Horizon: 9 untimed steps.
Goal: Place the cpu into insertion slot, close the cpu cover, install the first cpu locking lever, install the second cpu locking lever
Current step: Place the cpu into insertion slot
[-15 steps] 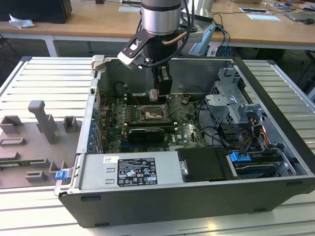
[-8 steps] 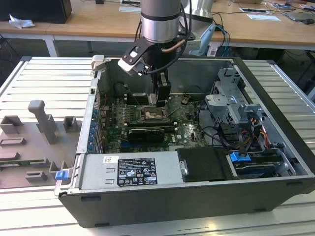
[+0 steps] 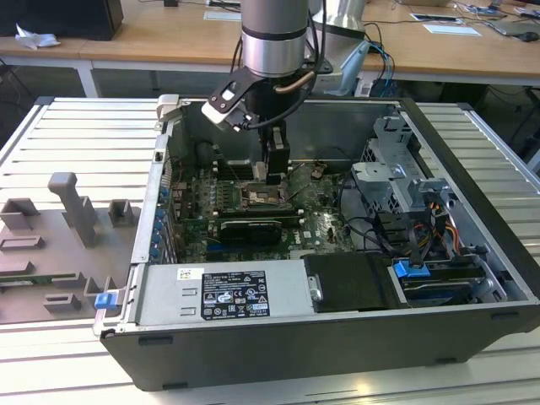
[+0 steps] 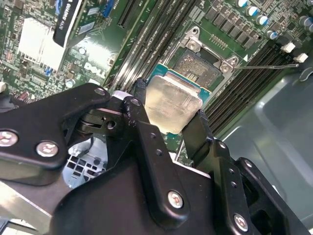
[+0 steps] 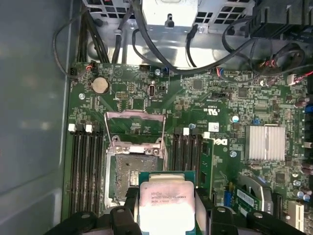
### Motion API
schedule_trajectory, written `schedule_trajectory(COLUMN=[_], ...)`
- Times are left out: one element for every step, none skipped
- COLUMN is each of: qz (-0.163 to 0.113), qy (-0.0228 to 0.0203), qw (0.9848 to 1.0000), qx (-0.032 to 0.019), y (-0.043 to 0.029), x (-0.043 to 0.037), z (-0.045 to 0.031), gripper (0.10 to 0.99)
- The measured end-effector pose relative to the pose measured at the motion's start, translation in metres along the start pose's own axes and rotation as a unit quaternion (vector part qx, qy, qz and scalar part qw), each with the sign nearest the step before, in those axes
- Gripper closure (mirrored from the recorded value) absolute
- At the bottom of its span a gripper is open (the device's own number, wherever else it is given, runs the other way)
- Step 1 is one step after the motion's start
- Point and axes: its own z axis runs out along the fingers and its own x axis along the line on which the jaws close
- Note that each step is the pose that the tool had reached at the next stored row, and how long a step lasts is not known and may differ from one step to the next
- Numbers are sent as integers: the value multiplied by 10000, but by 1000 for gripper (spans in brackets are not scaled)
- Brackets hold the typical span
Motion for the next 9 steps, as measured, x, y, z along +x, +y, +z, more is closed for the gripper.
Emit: schedule_trajectory(qz=[6,6,7,8,8,10,12,13,14], qy=[0,0,0,-1,-1,-1,0,0,-1], qw=[10000,10000,10000,10000,10000,10000,10000,10000,10000], qx=[0,1,2,3,3,3,3,4,5], y=[-1,-1,-2,-2,-2,-2,-3,-3,-3], x=[7,12,20,24,28,31,35,40,46], z=[18,29,49,59,65,71,76,82,89], gripper=[545,545,545,545,545,545,545,545,545])
